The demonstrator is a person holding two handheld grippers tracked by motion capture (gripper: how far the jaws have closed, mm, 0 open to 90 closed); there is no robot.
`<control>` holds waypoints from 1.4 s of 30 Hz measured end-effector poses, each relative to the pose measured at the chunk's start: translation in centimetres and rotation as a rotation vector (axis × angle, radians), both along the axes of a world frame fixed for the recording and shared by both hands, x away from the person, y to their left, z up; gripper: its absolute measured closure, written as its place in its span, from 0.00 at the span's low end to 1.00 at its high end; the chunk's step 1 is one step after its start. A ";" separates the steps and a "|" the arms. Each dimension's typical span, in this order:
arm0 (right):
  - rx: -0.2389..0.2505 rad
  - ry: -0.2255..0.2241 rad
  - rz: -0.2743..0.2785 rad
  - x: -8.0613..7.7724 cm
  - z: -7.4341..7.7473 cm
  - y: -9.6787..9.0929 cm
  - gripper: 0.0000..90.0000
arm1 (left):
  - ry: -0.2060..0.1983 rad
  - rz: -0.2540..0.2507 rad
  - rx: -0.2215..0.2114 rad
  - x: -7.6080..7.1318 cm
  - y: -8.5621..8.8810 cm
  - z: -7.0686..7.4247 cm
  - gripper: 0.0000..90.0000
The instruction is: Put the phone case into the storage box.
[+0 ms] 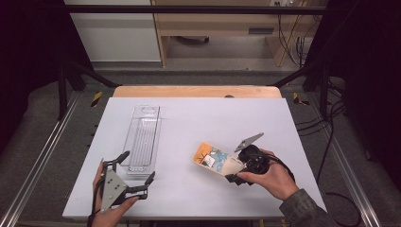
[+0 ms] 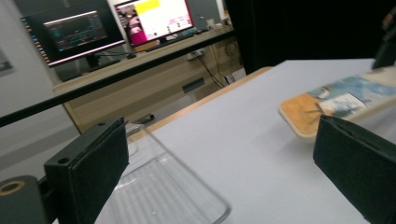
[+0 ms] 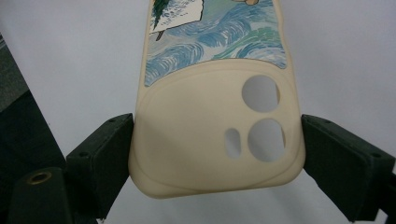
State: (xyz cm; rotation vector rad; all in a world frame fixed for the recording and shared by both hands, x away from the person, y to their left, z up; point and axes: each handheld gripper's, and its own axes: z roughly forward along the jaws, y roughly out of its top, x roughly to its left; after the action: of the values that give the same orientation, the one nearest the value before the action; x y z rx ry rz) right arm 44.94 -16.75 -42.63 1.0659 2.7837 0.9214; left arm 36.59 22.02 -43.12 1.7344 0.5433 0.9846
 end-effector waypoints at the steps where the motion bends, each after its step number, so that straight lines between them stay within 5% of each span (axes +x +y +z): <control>1: -0.004 0.004 -0.002 0.2 0.3 0.0 0.14 | -0.001 -0.015 0.015 0.2 -0.8 -0.1 0.03; 9: -0.021 0.006 -0.018 2.0 3.0 0.6 0.14 | -0.009 -0.069 0.091 2.1 -5.2 -0.6 0.04; 17: -0.020 0.011 -0.038 3.4 4.9 1.0 0.14 | -0.055 -0.060 0.141 3.5 -8.1 -0.8 0.04; 28: -0.008 0.027 -0.037 3.8 6.6 1.3 0.14 | -0.103 -0.016 0.160 4.2 -10.4 -0.9 0.05; 42: 0.015 0.024 -0.039 4.0 7.2 2.4 0.14 | -0.153 0.004 0.244 4.7 -12.7 -1.5 0.09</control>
State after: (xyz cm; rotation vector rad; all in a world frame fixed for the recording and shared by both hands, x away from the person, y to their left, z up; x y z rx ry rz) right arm 48.93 -14.38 -35.48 1.1372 2.7686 0.9327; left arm 41.26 9.30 -44.58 1.8518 0.3388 1.2163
